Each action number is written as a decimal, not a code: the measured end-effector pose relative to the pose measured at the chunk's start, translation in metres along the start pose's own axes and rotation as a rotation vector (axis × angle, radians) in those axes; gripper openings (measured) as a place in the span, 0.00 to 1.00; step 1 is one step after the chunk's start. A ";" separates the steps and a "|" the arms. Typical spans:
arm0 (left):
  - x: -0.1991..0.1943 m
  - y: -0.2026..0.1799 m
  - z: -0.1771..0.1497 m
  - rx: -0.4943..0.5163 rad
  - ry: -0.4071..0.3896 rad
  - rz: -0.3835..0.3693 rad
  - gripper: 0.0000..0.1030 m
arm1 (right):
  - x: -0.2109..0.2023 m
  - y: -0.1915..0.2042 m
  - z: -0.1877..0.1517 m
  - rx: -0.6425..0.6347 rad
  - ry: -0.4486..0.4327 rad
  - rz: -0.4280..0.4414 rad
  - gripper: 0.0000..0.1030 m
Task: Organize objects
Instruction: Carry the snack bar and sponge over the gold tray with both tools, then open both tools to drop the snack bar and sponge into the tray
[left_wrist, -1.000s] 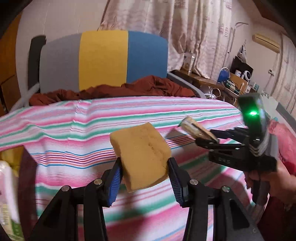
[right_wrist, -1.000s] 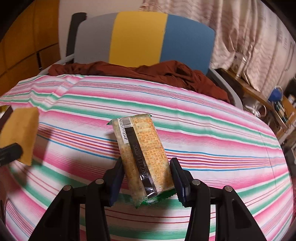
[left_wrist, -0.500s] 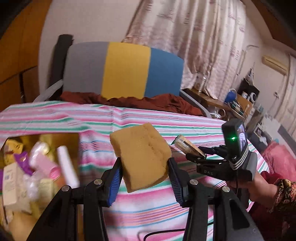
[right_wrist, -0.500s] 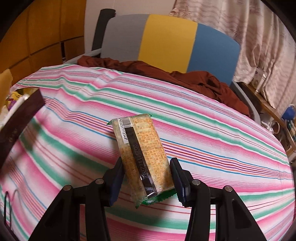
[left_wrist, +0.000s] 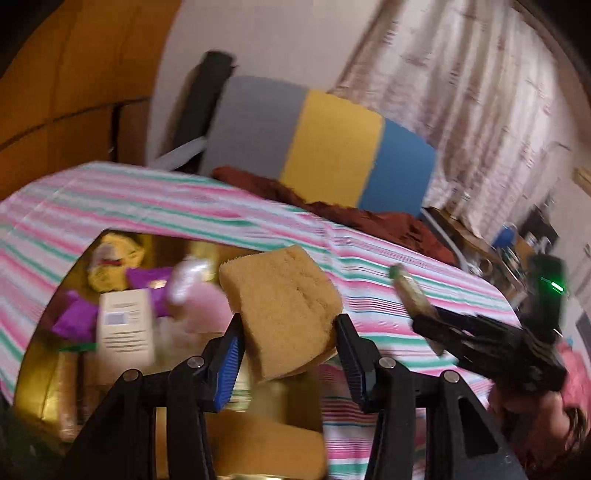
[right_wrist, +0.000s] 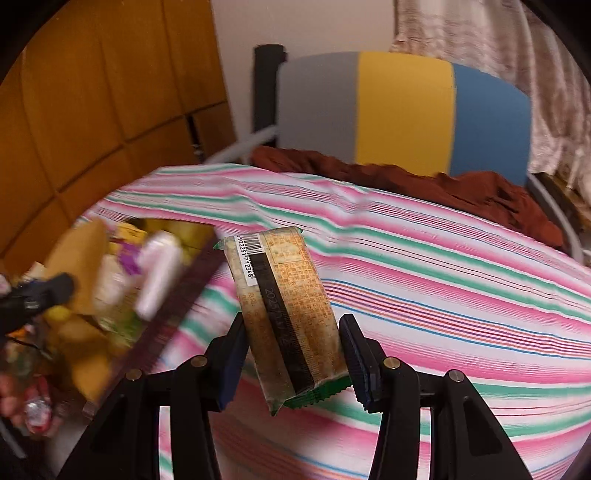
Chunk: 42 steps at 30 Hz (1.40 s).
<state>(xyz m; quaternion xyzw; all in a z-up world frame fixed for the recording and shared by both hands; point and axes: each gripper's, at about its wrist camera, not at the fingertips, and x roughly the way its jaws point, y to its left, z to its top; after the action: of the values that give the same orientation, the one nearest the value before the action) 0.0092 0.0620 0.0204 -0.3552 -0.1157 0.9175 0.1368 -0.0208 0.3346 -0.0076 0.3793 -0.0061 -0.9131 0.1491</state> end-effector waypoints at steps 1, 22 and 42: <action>0.004 0.010 0.002 -0.018 0.015 0.017 0.48 | -0.001 0.014 0.003 -0.001 -0.004 0.031 0.48; 0.015 0.097 -0.002 -0.184 0.120 0.026 0.59 | 0.067 0.127 0.015 0.143 0.148 0.252 0.49; 0.008 0.074 0.022 -0.052 0.056 0.038 0.76 | 0.021 0.135 0.015 0.088 -0.055 0.124 0.62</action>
<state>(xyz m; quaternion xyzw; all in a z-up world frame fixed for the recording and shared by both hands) -0.0240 -0.0073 0.0086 -0.3865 -0.1291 0.9062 0.1132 -0.0089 0.1984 0.0056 0.3593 -0.0739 -0.9110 0.1884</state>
